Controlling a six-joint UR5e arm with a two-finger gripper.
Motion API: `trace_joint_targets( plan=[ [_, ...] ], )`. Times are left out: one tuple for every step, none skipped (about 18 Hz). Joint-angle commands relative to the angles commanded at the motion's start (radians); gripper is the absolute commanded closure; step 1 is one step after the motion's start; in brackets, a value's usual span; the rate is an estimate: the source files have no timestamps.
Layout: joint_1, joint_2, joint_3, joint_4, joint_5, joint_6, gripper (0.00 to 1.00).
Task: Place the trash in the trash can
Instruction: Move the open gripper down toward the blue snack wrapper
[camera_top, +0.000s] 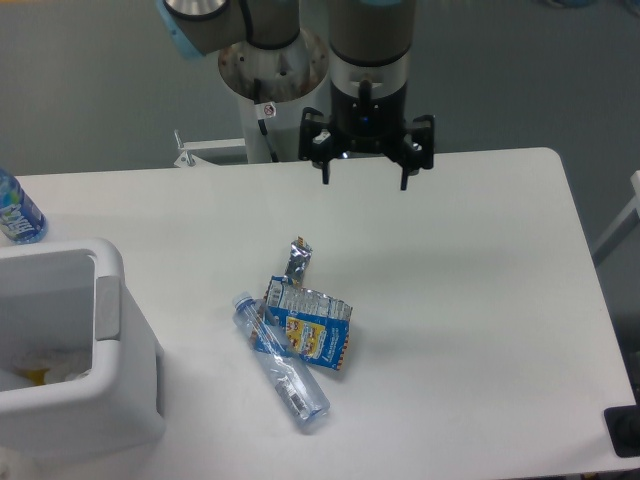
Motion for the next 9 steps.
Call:
trace_joint_targets(
  plan=[
    [0.005, 0.000, 0.003, -0.002, 0.000, 0.000, 0.00],
    [0.005, 0.000, 0.003, 0.000, 0.000, 0.000, 0.00],
    [0.006, -0.005, 0.003, -0.002, 0.000, 0.000, 0.00],
    [0.006, -0.009, 0.003, -0.003, -0.002, 0.000, 0.00],
    [0.006, -0.012, -0.003, 0.000, -0.005, -0.002, 0.00],
    [0.005, -0.018, -0.008, 0.015, -0.008, -0.017, 0.00],
    [0.003, -0.028, -0.018, 0.040, -0.011, -0.017, 0.00],
    [0.003, -0.038, -0.027, 0.063, -0.012, -0.015, 0.00],
    [0.000, -0.046, -0.040, 0.081, -0.012, -0.014, 0.00]
  ],
)
